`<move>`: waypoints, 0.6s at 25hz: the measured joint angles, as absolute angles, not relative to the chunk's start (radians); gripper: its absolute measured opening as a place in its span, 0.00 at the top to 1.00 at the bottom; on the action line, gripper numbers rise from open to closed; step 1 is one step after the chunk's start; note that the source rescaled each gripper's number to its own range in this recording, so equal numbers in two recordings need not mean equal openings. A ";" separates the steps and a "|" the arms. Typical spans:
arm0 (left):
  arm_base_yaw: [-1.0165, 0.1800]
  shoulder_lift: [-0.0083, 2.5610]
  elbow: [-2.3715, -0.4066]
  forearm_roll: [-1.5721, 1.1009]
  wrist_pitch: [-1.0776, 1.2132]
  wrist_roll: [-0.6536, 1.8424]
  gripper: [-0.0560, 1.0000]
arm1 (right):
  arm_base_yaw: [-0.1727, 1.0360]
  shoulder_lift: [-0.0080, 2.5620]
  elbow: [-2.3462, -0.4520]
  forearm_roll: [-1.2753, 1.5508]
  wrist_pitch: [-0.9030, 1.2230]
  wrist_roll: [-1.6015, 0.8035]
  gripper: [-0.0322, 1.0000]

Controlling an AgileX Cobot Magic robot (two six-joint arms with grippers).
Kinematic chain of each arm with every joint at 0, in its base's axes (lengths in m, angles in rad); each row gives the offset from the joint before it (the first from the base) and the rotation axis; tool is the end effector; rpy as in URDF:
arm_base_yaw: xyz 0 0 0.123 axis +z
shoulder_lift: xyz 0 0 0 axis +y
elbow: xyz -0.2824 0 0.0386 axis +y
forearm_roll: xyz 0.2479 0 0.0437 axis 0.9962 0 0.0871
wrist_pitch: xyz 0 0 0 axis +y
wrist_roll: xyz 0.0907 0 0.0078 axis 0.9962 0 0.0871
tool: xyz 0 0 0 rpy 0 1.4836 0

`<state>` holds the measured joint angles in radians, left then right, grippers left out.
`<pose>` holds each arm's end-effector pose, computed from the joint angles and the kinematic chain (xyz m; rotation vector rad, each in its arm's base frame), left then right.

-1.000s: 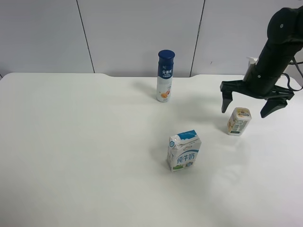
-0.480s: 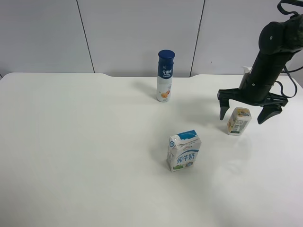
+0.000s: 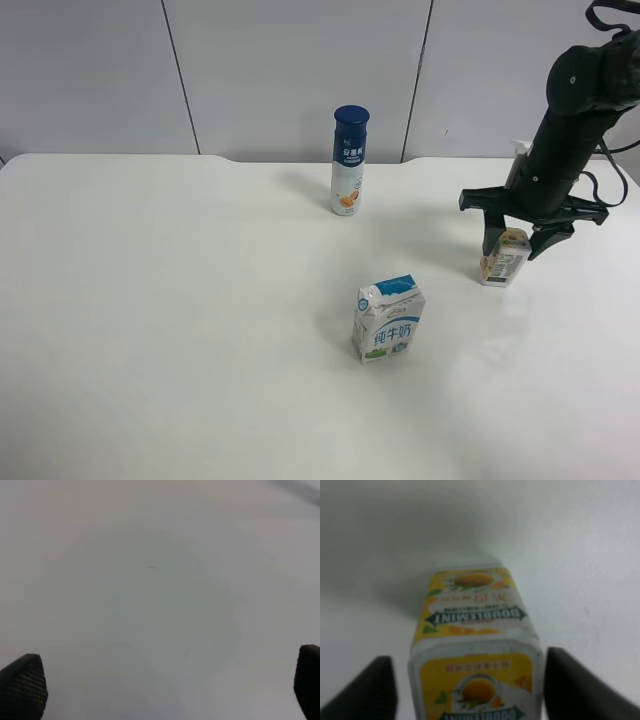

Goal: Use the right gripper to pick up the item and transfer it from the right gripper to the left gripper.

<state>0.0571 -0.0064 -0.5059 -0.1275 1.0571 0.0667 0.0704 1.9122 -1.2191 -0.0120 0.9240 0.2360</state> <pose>-0.0062 -0.0105 0.2796 0.0162 2.0226 -0.0738 0.3523 0.0240 0.1604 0.2455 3.0900 -0.0052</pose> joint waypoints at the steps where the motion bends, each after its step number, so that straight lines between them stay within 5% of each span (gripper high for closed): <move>1: 0.057 -0.006 -0.506 -0.128 1.057 0.067 0.00 | 0.070 1.912 -1.219 -0.012 0.924 0.236 0.97; 15: 0.057 -0.006 -0.506 -0.128 1.057 0.067 0.00 | 0.070 1.884 -1.219 -0.012 0.924 0.232 0.97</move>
